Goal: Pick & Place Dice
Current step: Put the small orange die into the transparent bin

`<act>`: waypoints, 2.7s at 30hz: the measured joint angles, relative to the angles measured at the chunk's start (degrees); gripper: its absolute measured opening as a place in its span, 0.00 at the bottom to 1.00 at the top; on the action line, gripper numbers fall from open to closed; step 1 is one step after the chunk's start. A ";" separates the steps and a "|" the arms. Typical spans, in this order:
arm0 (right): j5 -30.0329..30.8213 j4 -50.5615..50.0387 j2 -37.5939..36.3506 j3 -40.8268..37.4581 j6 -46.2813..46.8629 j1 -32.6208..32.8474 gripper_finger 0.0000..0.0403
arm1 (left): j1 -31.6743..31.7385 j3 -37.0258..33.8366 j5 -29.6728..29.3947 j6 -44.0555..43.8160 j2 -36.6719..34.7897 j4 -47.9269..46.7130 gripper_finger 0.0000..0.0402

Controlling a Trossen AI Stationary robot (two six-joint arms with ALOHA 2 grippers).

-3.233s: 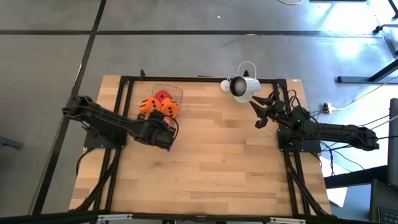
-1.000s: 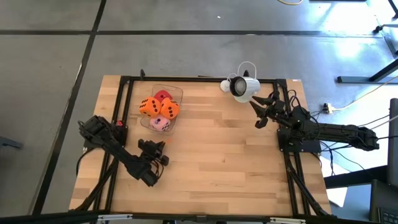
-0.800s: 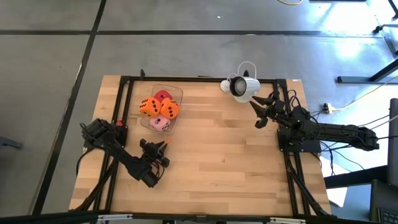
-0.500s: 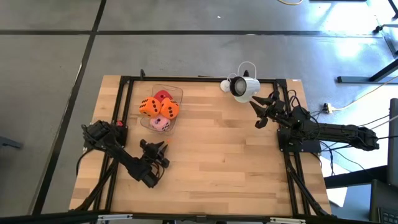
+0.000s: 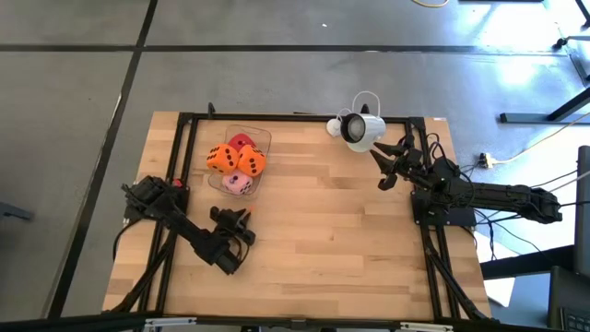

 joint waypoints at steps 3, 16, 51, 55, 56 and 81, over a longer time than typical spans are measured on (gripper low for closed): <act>0.00 0.00 0.00 0.00 0.00 -0.02 0.32 | 0.73 -0.02 0.00 -0.14 0.00 0.38 0.22; 0.00 0.00 0.00 0.00 0.00 0.00 0.32 | 1.79 -0.04 -0.09 0.23 0.00 2.04 0.23; 0.00 0.00 0.01 0.00 0.00 -0.02 0.32 | 3.76 -0.05 -0.92 2.79 0.11 4.43 0.37; 0.00 -0.01 0.00 0.00 0.00 0.00 0.32 | 3.76 -0.04 -0.92 2.79 0.09 4.46 0.39; 0.00 0.00 0.01 -0.01 0.00 0.00 0.32 | 3.77 -0.04 -0.93 2.81 0.09 4.44 0.39; 0.00 0.00 0.01 0.00 0.00 0.00 0.32 | 4.88 -0.07 0.50 3.86 0.00 3.96 0.21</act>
